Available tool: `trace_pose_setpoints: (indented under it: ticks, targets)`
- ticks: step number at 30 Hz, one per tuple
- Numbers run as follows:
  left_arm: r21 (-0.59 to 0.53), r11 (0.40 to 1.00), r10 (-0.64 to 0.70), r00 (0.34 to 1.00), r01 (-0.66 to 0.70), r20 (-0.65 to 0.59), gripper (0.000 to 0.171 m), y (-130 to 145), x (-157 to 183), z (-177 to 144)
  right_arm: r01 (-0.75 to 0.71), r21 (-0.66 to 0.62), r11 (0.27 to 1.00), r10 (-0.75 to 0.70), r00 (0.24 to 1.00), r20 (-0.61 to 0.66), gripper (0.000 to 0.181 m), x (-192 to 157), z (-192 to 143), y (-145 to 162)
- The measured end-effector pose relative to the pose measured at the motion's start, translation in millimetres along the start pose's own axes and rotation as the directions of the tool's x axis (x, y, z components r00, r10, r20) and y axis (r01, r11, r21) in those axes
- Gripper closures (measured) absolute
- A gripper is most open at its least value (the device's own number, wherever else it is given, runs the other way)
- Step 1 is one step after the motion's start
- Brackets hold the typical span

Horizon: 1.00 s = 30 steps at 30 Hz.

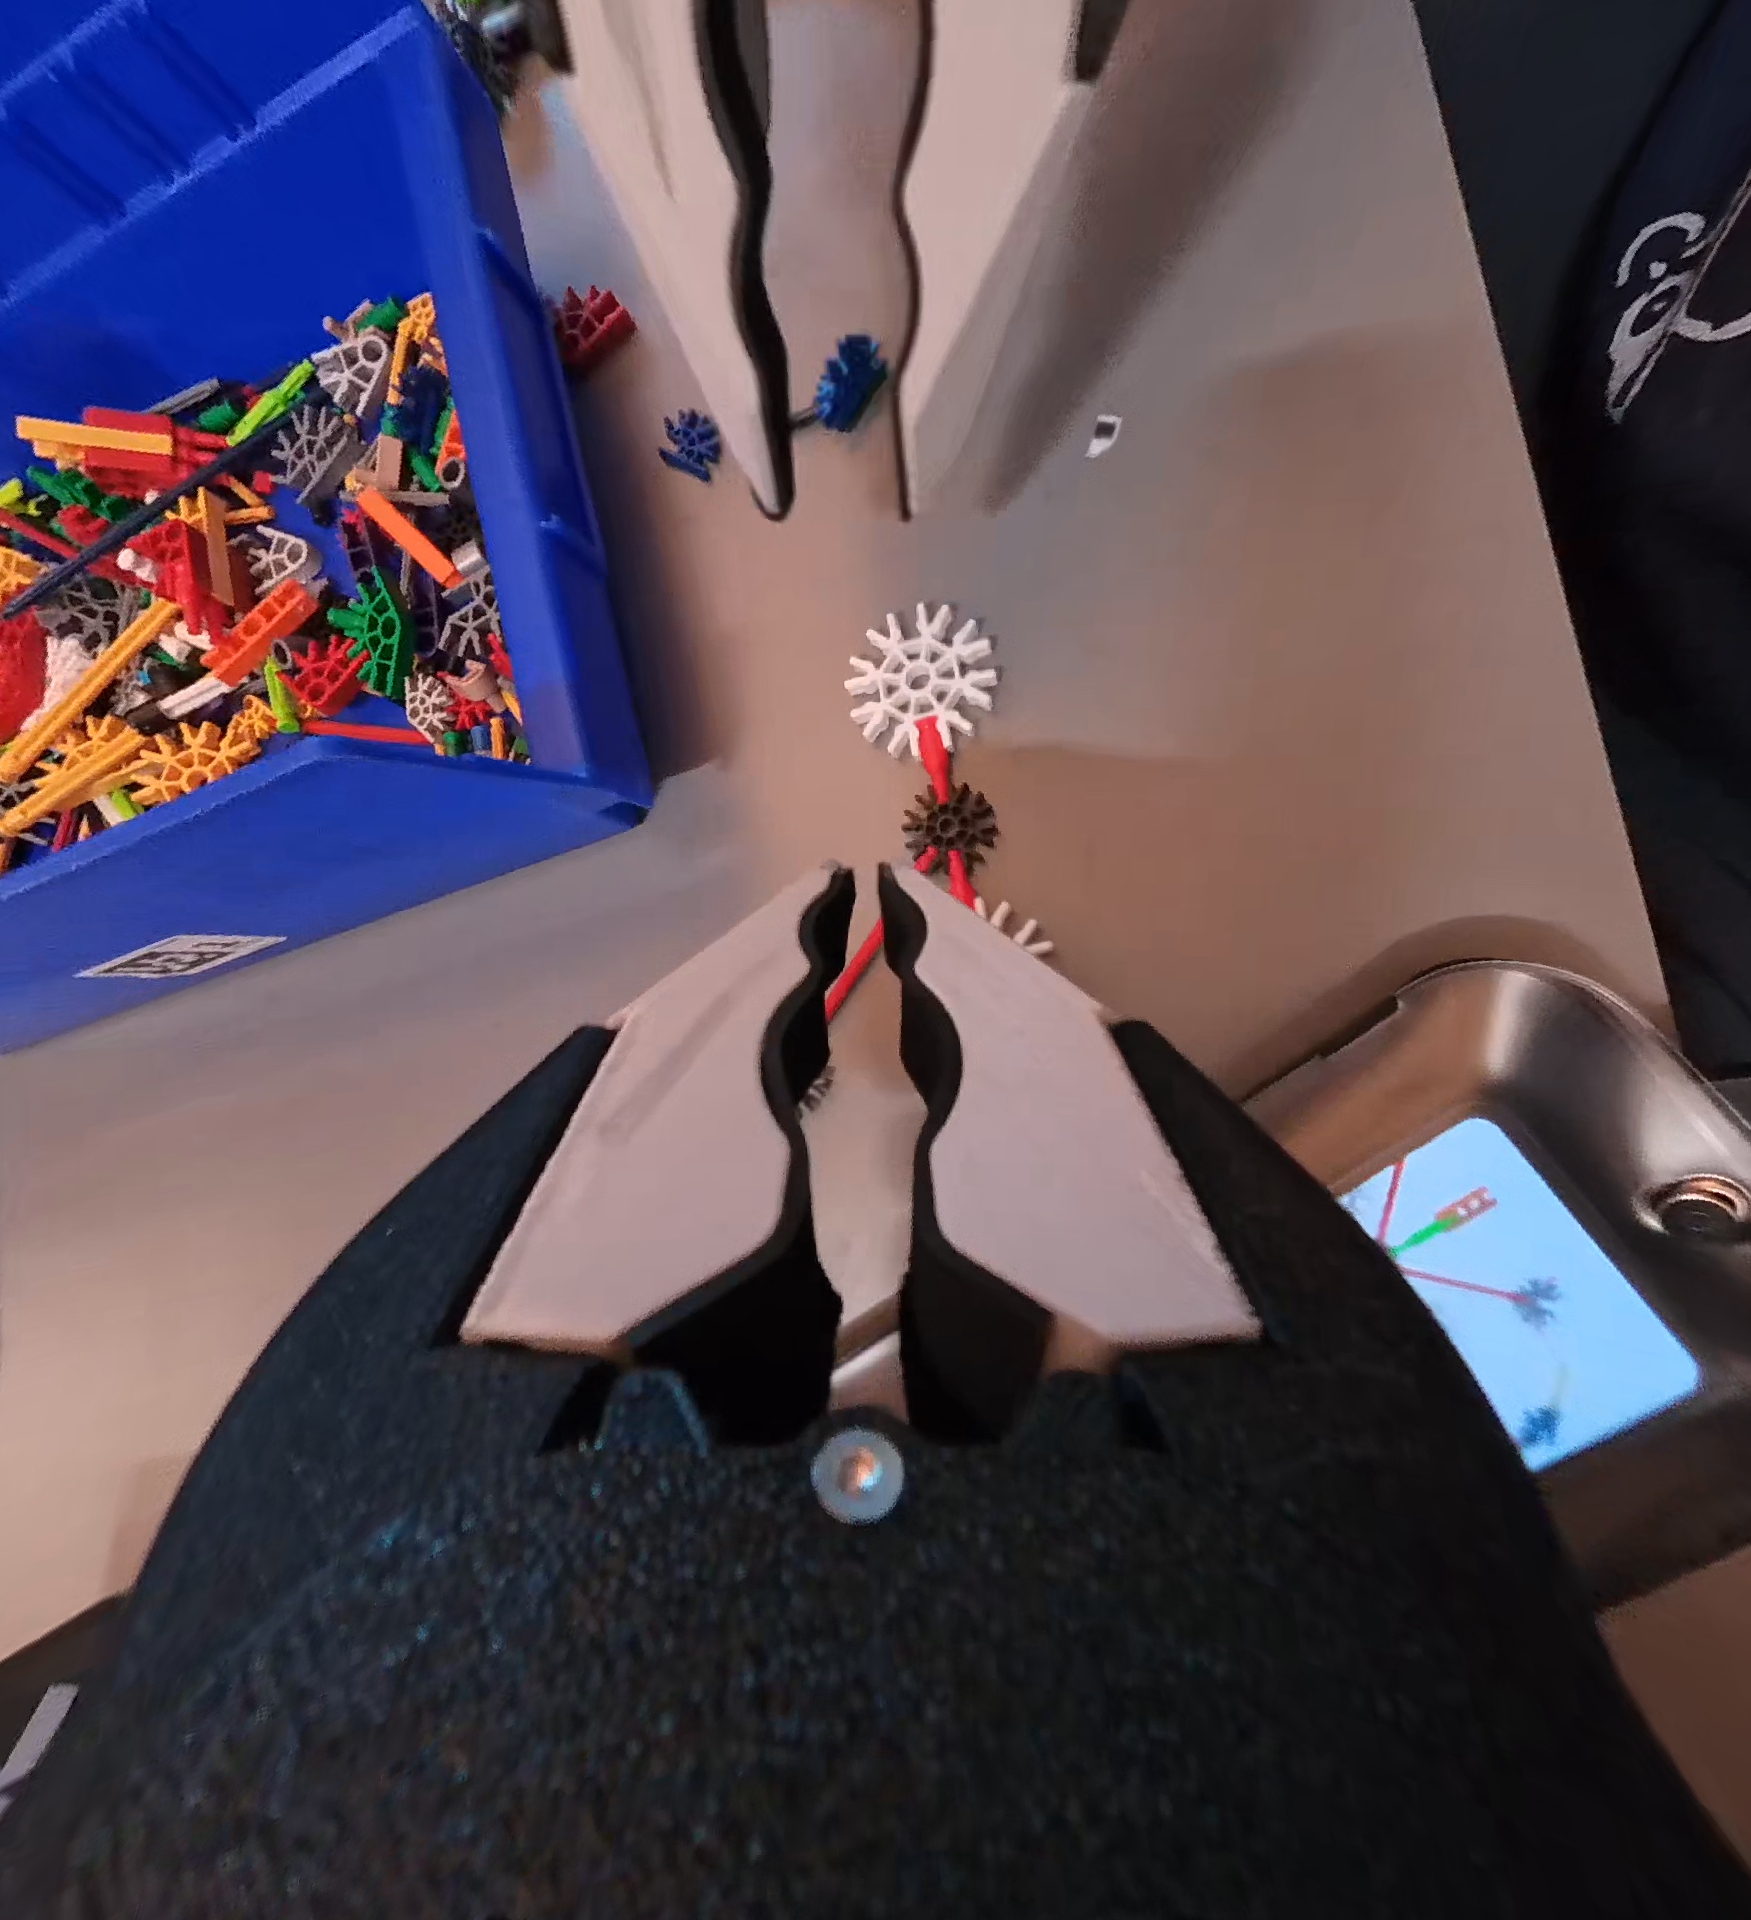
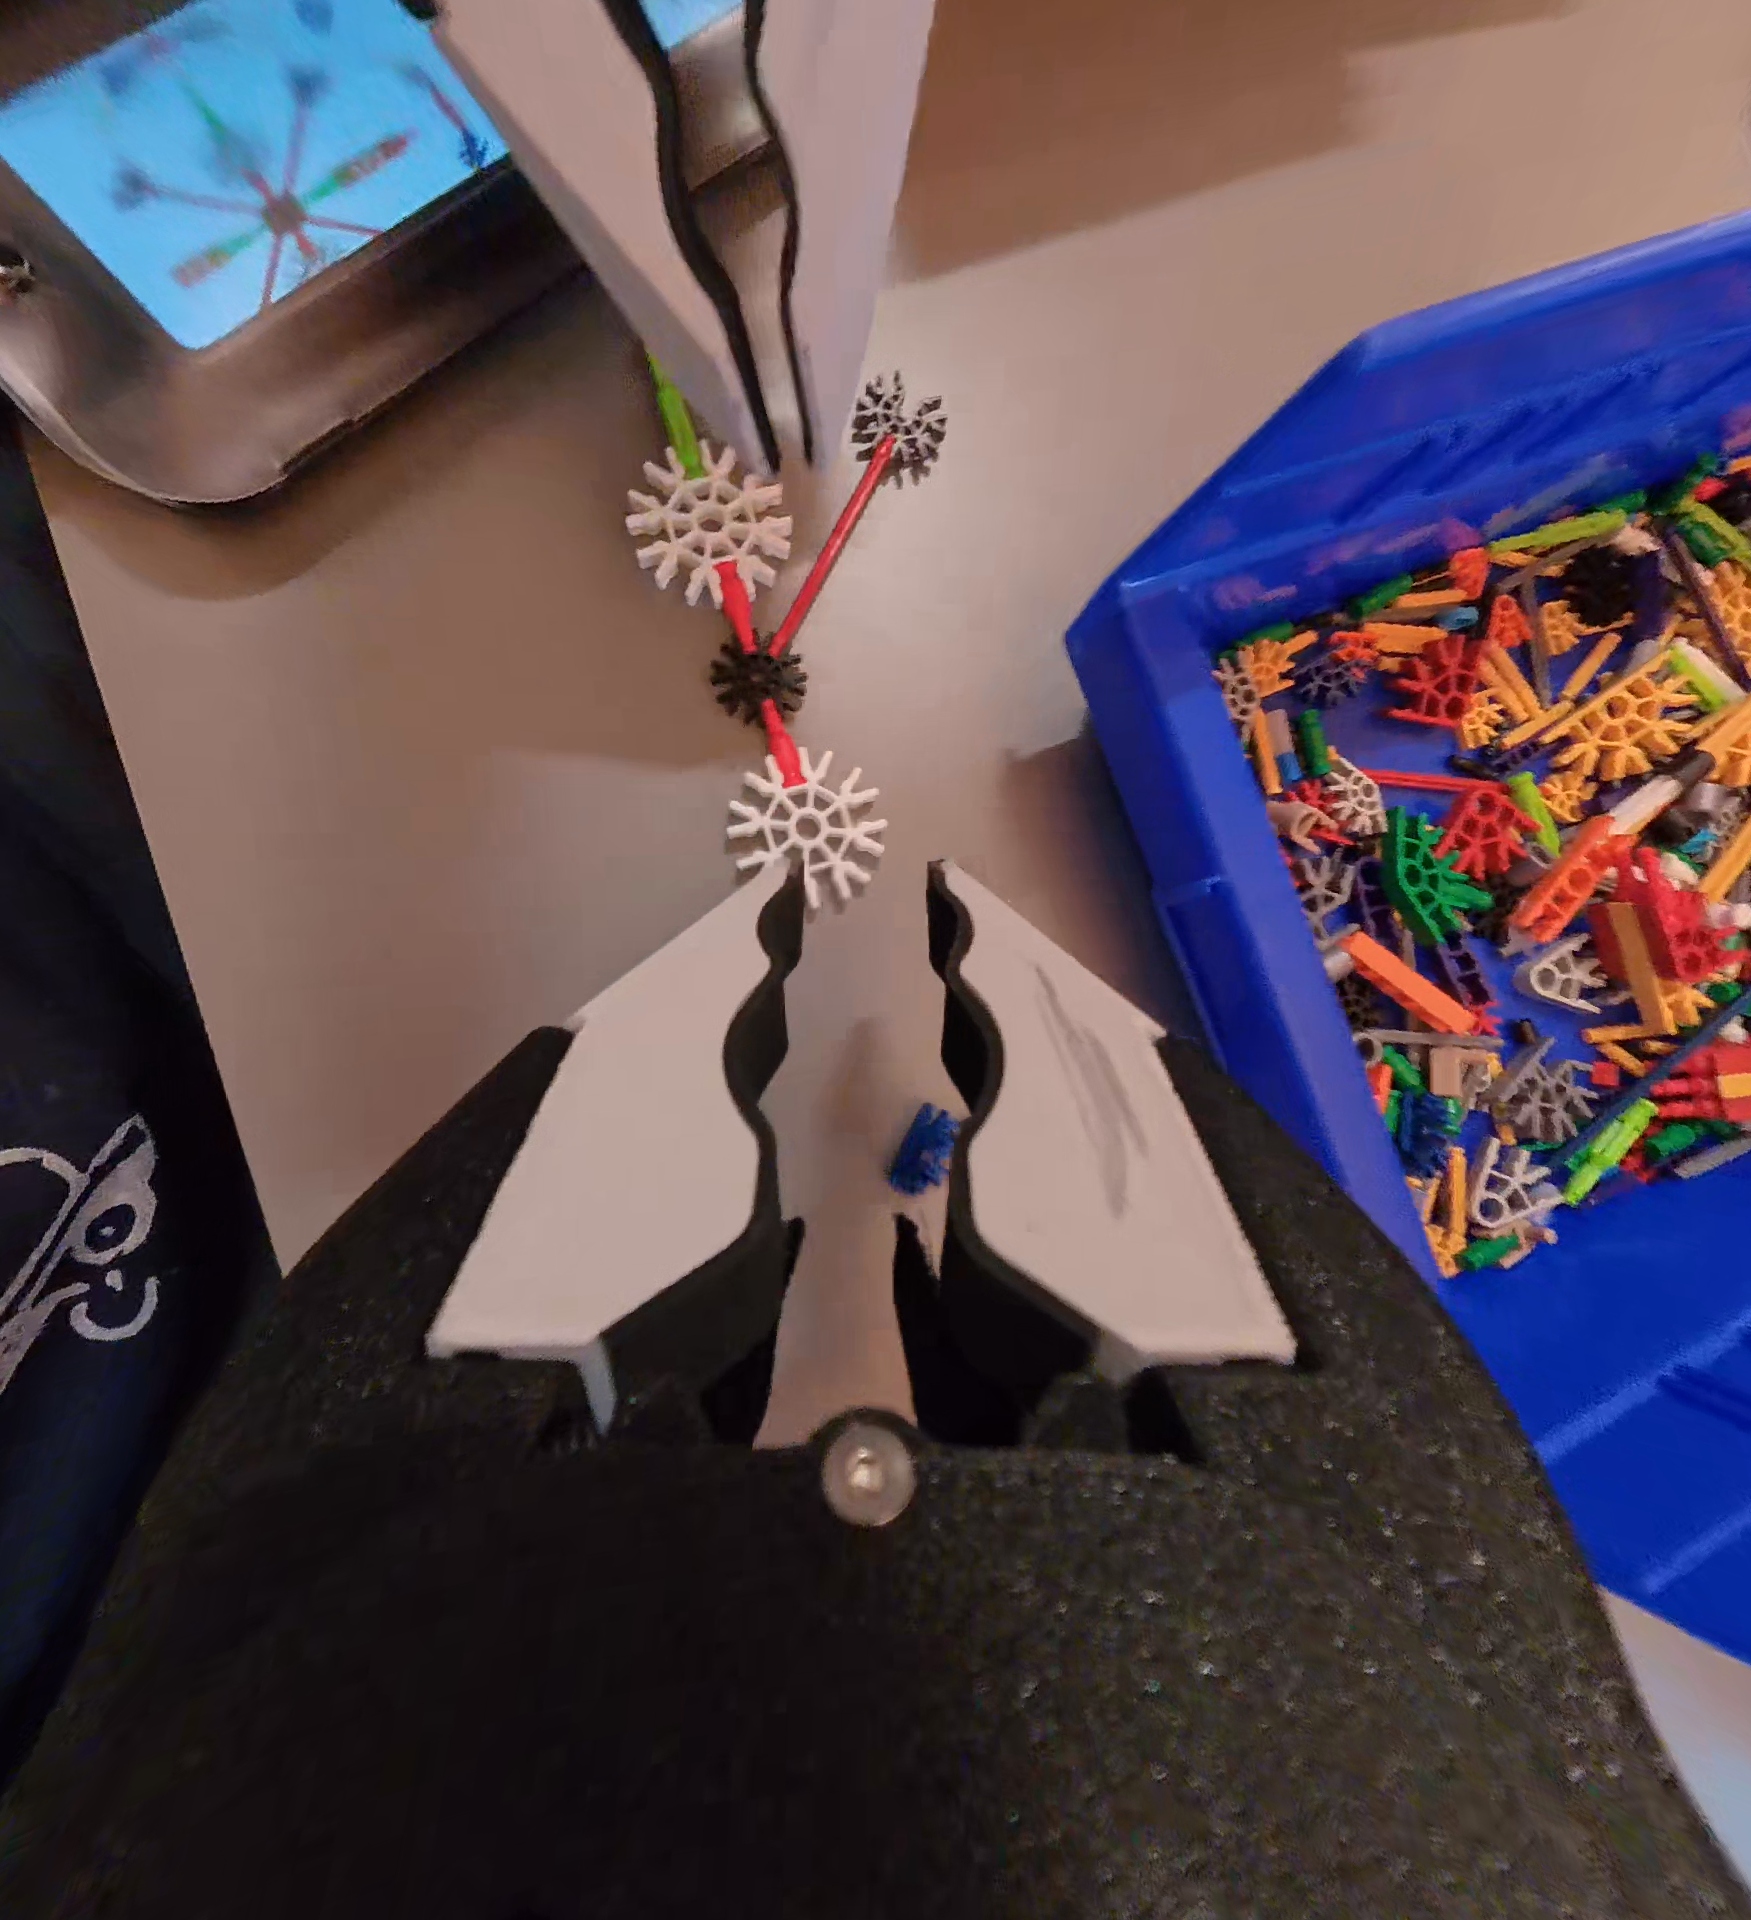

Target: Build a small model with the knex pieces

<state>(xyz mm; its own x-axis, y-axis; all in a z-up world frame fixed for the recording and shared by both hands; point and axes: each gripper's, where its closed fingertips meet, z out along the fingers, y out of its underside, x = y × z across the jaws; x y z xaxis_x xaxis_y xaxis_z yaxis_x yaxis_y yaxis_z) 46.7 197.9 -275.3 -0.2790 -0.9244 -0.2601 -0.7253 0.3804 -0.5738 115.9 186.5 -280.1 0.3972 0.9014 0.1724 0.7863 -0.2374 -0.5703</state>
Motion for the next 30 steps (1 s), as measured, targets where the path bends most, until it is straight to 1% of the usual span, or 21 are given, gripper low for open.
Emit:
trace_pose_setpoints:
  ticks: [4,9,16,24,26,30]
  targets:
    - [-0.022,1.000,0.003,1.000,-0.003,0.008,0.165,4,3,1,0.004,-0.022,1.000,-0.004,1.000,0.006,0.156,-8,12,5]
    - [-0.010,1.000,0.001,1.000,-0.001,0.010,0.165,4,4,0,0.009,-0.022,1.000,-0.009,1.000,0.014,0.154,-11,18,5]
    - [-0.008,1.000,-0.004,1.000,0.004,0.009,0.165,8,3,1,0.008,-0.049,0.999,-0.007,1.000,0.031,0.143,-14,30,7]
    - [0.000,1.000,-0.009,1.000,0.009,0.008,0.165,9,3,0,-0.003,-0.088,0.996,0.008,0.998,0.055,0.143,-15,41,15]
    - [0.003,1.000,-0.008,1.000,0.008,0.009,0.165,8,2,0,-0.009,-0.087,0.996,0.016,0.997,0.076,0.143,-18,42,15]
    - [0.006,1.000,-0.005,1.000,0.005,0.013,0.165,7,1,-1,-0.013,-0.078,0.997,0.019,0.997,0.074,0.143,-17,40,13]
